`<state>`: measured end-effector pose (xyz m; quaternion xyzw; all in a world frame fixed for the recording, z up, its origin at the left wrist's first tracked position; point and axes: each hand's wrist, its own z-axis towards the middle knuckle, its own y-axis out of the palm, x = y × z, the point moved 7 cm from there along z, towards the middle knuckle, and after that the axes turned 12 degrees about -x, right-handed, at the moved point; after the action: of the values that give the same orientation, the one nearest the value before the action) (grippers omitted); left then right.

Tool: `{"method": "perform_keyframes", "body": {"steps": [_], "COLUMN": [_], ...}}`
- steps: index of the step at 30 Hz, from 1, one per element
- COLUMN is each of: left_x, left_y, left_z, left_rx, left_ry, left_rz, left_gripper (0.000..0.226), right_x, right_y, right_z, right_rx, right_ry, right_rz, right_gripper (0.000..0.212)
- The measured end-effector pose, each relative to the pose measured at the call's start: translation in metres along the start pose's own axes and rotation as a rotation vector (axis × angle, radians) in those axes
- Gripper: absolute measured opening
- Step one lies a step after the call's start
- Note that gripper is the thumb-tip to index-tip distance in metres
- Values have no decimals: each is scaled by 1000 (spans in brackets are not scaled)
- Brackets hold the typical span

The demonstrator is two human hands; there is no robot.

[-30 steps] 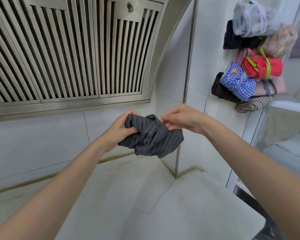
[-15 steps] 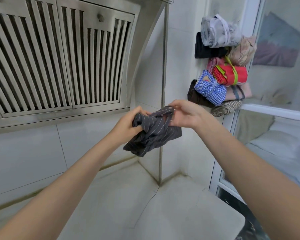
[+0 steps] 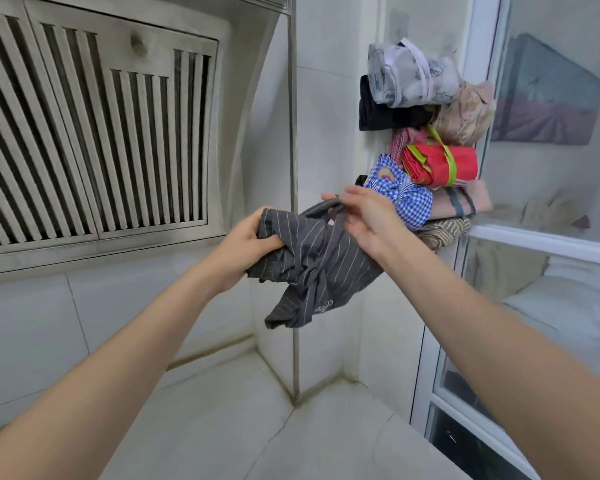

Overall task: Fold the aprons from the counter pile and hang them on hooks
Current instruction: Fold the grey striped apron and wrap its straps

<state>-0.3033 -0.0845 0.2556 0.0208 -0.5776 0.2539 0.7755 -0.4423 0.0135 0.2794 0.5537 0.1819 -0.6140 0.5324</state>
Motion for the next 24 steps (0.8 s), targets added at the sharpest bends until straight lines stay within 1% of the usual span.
{"method": "perform_keyframes", "body": {"steps": [1,2,4,5,6,7,9,10,11,13,15,16,18,19,21,23,24], "left_x": [-6,-14,-44,-65,-86,-107,-142,-161,-175,-198,-215,-222,-231,-233,-233,-231,-226], "left_y": [2,1,4,9,15,22,28,28,27,26,28,29,26,25,26,26,26], "left_z": [9,14,17,17,14,10,3,-3,-9,-21,-28,-32,-39,-40,-41,-42,-43], "left_rx": [32,60,80,86,101,131,247,340,421,538,600,616,628,602,527,499,462], "left_ry": [-29,-71,-194,-265,-334,-395,-471,-504,-525,-559,-568,-581,-610,-631,-685,-703,-716], "left_rz": [9,10,-4,-12,-35,-82,-235,-330,-404,-512,-597,-644,-718,-725,-718,-784,-810], "left_gripper": [14,15,16,16,16,15,12,10,10,12,16,19,23,24,24,24,23], "right_x": [0,9,41,59,76,87,94,100,108,137,168,185,209,213,212,209,207], "right_y": [-2,-2,-8,-16,-26,-35,-51,-54,-54,-51,-45,-44,-45,-45,-40,-38,-36], "right_z": [4,5,-1,-3,1,7,24,29,28,19,3,-2,-6,-6,-2,4,7], "right_rx": [-119,-278,-570,-663,-693,-665,-512,-480,-484,-587,-749,-835,-970,-985,-888,-804,-792], "right_ry": [9,83,306,379,395,339,127,33,-51,-162,-232,-209,-145,-193,-390,-421,-387], "right_rz": [-126,-307,-727,-903,-1037,-1152,-1378,-1498,-1595,-1663,-1606,-1552,-1521,-1582,-1742,-1775,-1748], "right_gripper": [23,35,56,62,65,65,59,56,52,39,33,37,61,72,84,84,78]}}
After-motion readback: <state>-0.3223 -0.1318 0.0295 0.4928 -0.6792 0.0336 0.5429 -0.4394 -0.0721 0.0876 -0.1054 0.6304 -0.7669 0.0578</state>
